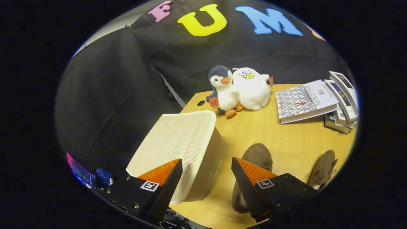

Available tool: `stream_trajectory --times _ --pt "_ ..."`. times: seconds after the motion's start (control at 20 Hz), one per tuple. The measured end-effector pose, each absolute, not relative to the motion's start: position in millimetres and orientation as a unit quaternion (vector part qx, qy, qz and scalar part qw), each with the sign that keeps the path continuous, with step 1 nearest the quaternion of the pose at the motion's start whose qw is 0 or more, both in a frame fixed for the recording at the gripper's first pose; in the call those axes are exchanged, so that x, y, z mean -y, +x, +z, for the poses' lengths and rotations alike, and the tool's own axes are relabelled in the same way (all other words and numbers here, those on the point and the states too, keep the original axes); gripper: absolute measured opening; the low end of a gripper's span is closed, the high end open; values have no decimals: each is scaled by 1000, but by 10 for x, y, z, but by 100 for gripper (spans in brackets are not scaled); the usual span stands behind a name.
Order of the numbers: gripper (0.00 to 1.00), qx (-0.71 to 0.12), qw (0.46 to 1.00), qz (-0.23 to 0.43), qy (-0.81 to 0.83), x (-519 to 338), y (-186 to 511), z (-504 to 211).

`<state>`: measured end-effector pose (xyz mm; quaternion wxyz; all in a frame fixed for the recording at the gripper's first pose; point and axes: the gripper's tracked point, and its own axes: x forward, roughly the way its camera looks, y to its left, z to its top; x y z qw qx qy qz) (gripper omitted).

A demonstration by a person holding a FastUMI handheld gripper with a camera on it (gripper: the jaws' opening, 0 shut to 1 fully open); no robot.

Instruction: Open the storage box then place both shoes into the box .Put the left shoe in first, then the right shoe, with the right side of both shoes facing outward in a uniform manner.

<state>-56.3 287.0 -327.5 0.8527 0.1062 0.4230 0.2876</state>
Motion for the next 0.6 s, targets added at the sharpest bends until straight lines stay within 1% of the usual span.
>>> stream_trajectory --times 0.2,0.25,0.3,0.35,0.45,0.5,0.6 --pt "94 -455 819 301 178 -3052 -616 -3403" --pt "84 -461 811 302 198 -3055 -607 -3369" --pt "81 -465 800 309 220 -3106 -632 -3357" --pt "81 -464 794 312 239 -3130 -627 -3329" --pt "56 -470 786 298 267 -3087 -572 -3323" --pt "46 -476 773 305 288 -3161 -594 -3318" --pt "44 -490 752 326 296 -3227 -650 -3292"
